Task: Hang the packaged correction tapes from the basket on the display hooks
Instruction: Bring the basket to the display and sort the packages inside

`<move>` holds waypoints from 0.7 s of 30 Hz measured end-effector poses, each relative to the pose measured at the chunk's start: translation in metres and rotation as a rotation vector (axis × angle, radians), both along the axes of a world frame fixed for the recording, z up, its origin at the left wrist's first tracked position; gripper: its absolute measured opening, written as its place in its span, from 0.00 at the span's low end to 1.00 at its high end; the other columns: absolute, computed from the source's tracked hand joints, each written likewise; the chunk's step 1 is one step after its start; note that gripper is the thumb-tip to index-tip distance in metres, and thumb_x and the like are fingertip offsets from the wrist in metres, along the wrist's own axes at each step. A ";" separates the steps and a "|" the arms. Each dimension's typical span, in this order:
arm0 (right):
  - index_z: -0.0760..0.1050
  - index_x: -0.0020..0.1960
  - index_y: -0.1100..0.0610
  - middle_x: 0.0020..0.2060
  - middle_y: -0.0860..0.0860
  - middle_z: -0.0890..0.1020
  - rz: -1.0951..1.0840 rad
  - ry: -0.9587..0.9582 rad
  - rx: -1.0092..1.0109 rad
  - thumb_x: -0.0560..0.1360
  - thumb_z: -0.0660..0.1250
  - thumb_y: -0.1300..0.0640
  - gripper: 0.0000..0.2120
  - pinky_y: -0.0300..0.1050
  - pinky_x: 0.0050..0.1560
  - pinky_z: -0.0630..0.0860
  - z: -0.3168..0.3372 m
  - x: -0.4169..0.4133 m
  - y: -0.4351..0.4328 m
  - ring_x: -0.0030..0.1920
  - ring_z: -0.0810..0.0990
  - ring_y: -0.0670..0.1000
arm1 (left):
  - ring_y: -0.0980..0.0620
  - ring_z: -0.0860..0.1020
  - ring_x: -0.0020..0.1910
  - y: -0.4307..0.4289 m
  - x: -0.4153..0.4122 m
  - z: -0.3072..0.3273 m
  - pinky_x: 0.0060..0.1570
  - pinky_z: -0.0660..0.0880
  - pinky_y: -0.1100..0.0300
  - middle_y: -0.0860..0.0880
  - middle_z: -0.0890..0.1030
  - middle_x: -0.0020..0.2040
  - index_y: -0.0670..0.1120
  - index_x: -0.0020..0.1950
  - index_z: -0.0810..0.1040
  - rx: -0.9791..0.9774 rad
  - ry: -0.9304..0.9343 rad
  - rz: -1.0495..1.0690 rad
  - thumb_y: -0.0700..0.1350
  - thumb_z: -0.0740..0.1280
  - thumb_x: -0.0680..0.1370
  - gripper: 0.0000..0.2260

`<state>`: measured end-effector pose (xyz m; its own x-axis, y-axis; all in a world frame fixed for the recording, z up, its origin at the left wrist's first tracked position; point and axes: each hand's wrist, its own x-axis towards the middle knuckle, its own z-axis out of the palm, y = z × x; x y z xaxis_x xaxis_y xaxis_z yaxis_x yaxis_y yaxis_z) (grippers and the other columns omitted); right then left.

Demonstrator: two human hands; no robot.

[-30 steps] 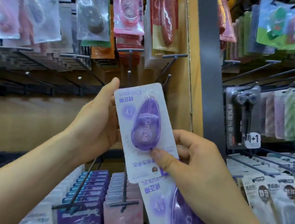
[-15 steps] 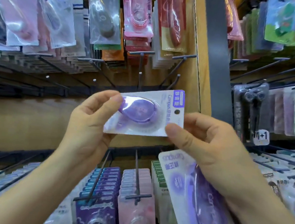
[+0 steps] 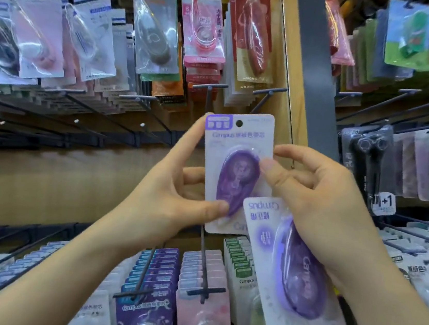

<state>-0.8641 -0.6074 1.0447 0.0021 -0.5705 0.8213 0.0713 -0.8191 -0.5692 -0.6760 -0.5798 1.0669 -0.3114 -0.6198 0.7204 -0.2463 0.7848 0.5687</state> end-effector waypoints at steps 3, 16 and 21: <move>0.76 0.48 0.36 0.37 0.48 0.87 0.033 0.101 0.018 0.75 0.71 0.53 0.12 0.47 0.37 0.81 -0.010 -0.004 0.003 0.36 0.86 0.48 | 0.42 0.84 0.51 -0.009 -0.012 0.008 0.48 0.82 0.46 0.43 0.85 0.54 0.67 0.76 0.55 0.010 0.014 0.018 0.35 0.73 0.67 0.47; 0.71 0.54 0.30 0.21 0.43 0.73 -0.140 0.220 -0.056 0.77 0.67 0.57 0.20 0.30 0.27 0.67 -0.014 -0.015 0.007 0.23 0.68 0.43 | 0.48 0.85 0.48 -0.016 -0.024 0.033 0.36 0.81 0.58 0.50 0.85 0.52 0.55 0.76 0.65 0.104 -0.032 0.083 0.42 0.73 0.66 0.39; 0.74 0.47 0.28 0.21 0.47 0.70 -0.156 0.198 -0.065 0.76 0.67 0.56 0.19 0.35 0.28 0.65 -0.012 -0.017 0.004 0.25 0.64 0.45 | 0.51 0.84 0.42 -0.015 -0.031 0.042 0.32 0.79 0.58 0.48 0.86 0.50 0.49 0.78 0.63 0.062 -0.102 0.160 0.47 0.74 0.65 0.42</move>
<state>-0.8810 -0.6032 1.0328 0.0828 -0.5224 0.8487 -0.1662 -0.8469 -0.5051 -0.7065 -0.5948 1.1090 -0.2750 -0.7098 0.6485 -0.4242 0.6949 0.5806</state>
